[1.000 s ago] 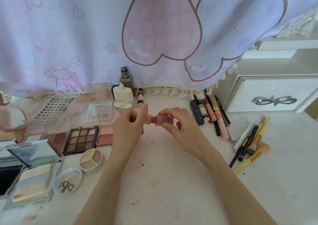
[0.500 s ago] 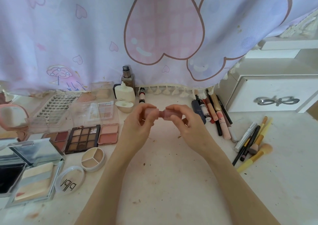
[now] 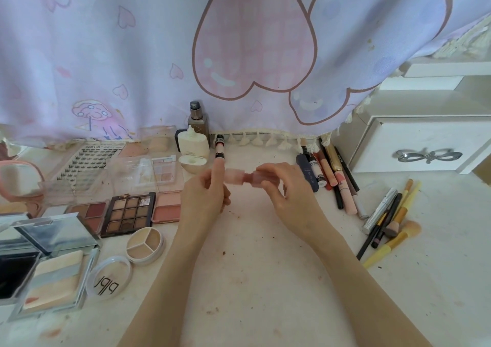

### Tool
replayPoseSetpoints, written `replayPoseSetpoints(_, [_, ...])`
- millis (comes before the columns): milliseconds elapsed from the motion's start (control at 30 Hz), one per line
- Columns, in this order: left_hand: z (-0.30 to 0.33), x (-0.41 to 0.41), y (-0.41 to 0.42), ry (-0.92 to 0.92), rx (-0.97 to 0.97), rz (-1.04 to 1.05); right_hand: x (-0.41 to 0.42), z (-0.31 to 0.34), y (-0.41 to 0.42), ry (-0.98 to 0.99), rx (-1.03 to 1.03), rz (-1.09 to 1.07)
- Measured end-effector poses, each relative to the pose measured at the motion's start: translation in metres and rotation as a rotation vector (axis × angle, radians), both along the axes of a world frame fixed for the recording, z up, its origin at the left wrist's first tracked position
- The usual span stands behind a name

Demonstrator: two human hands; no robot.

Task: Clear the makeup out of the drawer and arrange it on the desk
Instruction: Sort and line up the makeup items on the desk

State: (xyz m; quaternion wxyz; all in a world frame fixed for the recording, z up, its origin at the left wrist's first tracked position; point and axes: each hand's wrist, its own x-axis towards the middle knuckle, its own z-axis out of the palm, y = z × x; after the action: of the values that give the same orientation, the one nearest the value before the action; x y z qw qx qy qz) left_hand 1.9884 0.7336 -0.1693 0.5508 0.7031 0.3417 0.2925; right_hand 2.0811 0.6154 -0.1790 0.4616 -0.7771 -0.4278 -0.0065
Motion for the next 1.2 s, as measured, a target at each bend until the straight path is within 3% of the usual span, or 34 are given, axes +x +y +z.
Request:
replayPoseSetpoints(100, [-0.009, 0.002, -0.001, 0.134, 0.317, 0.003, 0.011, 0.002, 0.002, 0.326, 0.079, -0.195])
replayPoseSetpoints(200, [-0.021, 0.002, -0.003, 0.313, 0.578, -0.129, 0.028, 0.002, 0.016, 0.565, 0.094, -0.294])
replayPoseSetpoints(333, [-0.03, 0.001, -0.002, 0.676, 0.764, -0.333, 0.043, 0.006, 0.049, 0.602, 0.009, -0.331])
replayPoseSetpoints(567, [-0.029, -0.002, 0.002, 0.77, 0.804, -0.404, 0.041, 0.009, 0.098, 0.397, -0.144, -0.354])
replayPoseSetpoints(1200, [-0.028, -0.002, 0.004, 0.775, 0.792, -0.442, 0.032, 0.015, 0.107, 0.384, -0.314, -0.253])
